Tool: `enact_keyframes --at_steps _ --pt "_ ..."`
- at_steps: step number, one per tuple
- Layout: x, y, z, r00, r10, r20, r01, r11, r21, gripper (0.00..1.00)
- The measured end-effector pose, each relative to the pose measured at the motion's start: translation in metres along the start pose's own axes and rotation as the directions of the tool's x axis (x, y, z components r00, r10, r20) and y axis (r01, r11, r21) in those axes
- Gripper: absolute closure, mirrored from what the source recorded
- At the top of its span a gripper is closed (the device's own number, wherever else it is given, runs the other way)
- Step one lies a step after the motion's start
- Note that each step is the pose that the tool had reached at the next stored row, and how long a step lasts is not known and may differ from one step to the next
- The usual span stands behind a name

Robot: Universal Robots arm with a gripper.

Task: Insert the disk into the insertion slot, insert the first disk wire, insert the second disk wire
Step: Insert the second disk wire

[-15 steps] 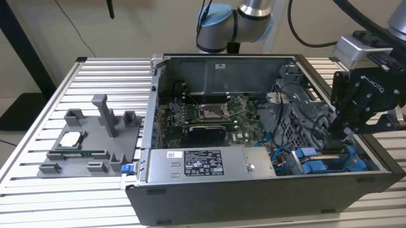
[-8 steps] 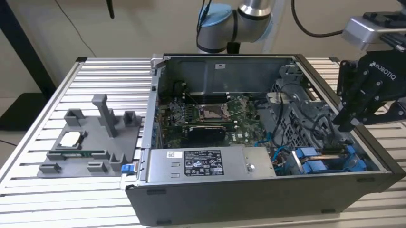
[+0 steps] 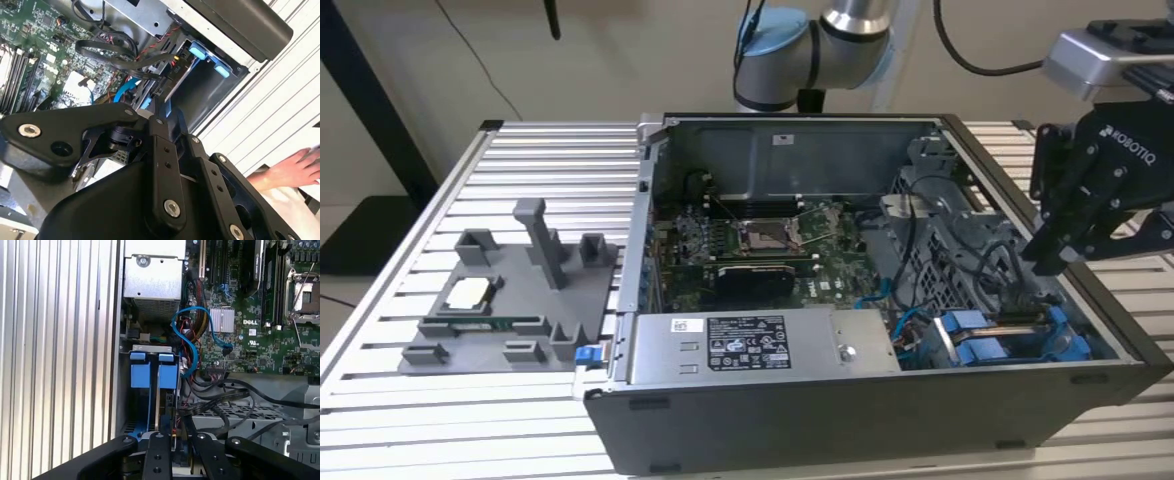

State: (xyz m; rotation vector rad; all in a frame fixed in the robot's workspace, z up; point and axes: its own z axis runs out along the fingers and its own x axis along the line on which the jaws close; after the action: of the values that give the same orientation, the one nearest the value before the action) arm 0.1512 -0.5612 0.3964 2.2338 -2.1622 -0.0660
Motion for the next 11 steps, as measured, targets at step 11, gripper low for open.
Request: enact_keyframes --at_steps 11 --pt "0.0000 0.0002 -0.0028 1.0000 0.000 0.0000 0.000 1.0000 -0.0004 0.76"
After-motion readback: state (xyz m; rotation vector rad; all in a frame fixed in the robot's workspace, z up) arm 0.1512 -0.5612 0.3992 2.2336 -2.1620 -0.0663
